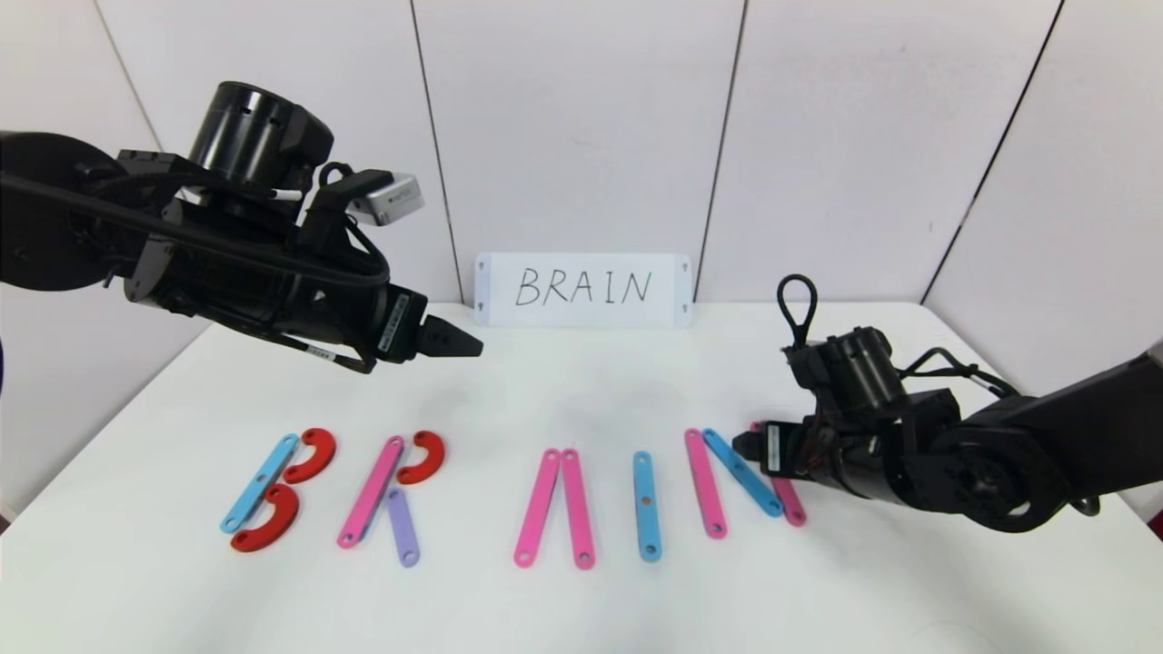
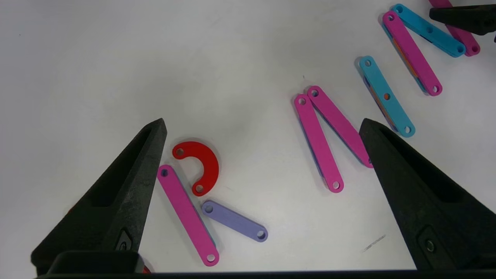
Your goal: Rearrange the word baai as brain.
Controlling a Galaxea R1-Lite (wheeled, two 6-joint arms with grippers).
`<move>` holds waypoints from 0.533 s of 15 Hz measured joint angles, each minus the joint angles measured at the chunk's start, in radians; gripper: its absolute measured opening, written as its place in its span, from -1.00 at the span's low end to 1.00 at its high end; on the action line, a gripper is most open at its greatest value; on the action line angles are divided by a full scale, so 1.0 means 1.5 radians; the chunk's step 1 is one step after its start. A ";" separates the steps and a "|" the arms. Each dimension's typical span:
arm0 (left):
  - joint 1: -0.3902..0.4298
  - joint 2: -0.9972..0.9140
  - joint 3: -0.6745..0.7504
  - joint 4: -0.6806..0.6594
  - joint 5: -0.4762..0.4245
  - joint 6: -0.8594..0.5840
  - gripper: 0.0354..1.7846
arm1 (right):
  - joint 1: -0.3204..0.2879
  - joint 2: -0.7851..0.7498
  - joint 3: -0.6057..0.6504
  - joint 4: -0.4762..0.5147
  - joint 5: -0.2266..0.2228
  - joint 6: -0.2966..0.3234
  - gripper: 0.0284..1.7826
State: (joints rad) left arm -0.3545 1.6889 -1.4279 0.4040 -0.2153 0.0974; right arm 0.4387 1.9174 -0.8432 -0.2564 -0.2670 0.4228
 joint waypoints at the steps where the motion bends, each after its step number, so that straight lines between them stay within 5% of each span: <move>1: 0.000 -0.001 0.000 0.000 0.000 0.000 0.95 | -0.002 -0.006 -0.002 0.000 0.000 -0.005 0.94; 4: -0.001 -0.002 0.001 0.000 0.000 0.000 0.95 | -0.021 -0.033 -0.002 0.000 0.041 -0.037 0.94; 8: -0.001 -0.003 0.000 0.000 0.001 0.000 0.95 | -0.078 -0.102 0.009 0.004 0.157 -0.116 0.94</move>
State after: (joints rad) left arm -0.3553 1.6851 -1.4272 0.4034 -0.2136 0.0974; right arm 0.3221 1.7651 -0.8298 -0.2506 -0.0317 0.2481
